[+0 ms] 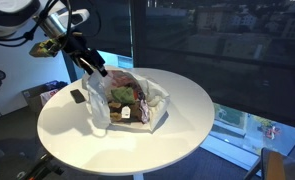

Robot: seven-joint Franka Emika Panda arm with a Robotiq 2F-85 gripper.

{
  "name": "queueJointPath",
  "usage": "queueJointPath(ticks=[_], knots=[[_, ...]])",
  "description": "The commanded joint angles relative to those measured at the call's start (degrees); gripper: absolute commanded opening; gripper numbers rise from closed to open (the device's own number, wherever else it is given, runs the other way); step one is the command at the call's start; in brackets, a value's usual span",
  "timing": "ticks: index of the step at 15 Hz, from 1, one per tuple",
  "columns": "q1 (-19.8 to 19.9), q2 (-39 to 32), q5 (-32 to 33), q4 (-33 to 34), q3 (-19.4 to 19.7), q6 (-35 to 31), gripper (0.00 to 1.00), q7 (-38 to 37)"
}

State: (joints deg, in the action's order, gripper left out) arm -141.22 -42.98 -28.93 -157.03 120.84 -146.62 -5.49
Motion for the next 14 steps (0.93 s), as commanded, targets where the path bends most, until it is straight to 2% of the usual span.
queueJointPath(ticks=[1,4,7,9,10,14], knots=[[-1.6,0.0,-14.3,2.4,-2.3,-1.6,1.00,13.3],[-1.1,2.6,-27.4,4.8,-6.7,-2.3,1.00,24.3],[-0.7,5.0,-36.4,6.6,-11.9,-2.4,1.00,31.8],[-0.6,7.2,-38.8,7.4,-14.3,-1.8,1.00,34.2],[-0.5,10.3,-37.7,7.1,-16.0,-4.2,1.00,34.0],[3.8,17.8,-36.5,7.5,-23.4,-7.5,1.00,35.2]])
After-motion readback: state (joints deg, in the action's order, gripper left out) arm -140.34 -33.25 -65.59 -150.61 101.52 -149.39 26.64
